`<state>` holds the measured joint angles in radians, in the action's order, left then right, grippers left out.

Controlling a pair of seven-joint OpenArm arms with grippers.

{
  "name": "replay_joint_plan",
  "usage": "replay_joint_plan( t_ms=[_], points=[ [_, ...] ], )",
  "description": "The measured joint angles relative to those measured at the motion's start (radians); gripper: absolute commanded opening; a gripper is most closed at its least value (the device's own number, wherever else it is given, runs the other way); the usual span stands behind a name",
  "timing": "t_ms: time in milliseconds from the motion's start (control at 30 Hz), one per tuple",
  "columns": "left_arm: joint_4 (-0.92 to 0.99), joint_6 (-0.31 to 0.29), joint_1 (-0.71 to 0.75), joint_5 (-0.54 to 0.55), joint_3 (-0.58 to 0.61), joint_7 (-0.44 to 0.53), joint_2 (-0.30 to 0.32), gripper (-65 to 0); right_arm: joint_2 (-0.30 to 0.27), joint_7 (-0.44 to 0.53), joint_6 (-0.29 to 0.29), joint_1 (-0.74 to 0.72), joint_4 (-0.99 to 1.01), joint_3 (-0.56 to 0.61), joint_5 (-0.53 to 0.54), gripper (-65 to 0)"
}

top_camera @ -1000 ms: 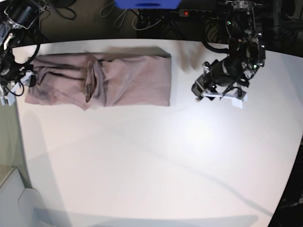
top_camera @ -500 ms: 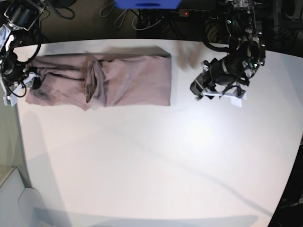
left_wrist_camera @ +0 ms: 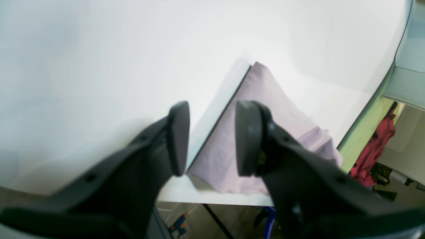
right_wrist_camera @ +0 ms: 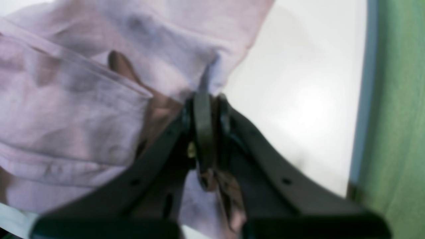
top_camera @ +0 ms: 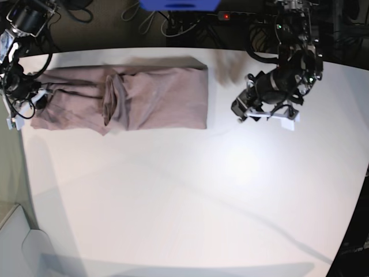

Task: Layout the t-shirt on the table in an organized manner, then fold the t-shirt properly
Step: 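Grasp the other strip end with the right gripper and lift it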

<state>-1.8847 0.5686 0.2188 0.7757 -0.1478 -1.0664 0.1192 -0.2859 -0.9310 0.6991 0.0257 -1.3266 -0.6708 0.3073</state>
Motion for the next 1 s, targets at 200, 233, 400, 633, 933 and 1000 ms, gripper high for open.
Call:
replay_joint_plan(
  t_ms=[200, 233, 400, 633, 933, 1000],
  points=[
    [0.034, 0.000, -0.001, 0.001, 0.000, 0.000, 0.000, -60.4, 0.000, 0.000, 0.000, 0.000, 0.000, 0.000, 0.000, -65.0],
    [0.056, 0.000, -0.004, 0.000, 0.000, 0.000, 0.000, -64.9, 0.000, 0.000, 0.000, 0.000, 0.000, 0.000, 0.000, -65.0],
    [0.181, 0.000, -0.018, -0.005, 0.006, 0.005, -0.001, -65.0, 0.000, 0.000, 0.000, 0.000, 0.000, 0.000, 0.000, -65.0],
    [0.219, 0.000, -0.056, -0.005, 0.072, 0.015, -0.001, -65.0, 0.000, -0.002, 0.000, 0.000, -0.002, 0.000, 0.000, -65.0],
    [0.296, -0.001, -0.117, -0.038, 0.168, 0.021, -0.050, -65.0, -0.002, -0.055, 0.000, -0.004, -0.014, -0.003, 0.003, -65.0],
    [0.300, -0.002, -0.117, -0.055, 0.168, 0.020, -0.068, -65.0, 0.005, -0.080, 0.000, 0.010, -0.058, -0.003, -0.018, -65.0]
  ],
)
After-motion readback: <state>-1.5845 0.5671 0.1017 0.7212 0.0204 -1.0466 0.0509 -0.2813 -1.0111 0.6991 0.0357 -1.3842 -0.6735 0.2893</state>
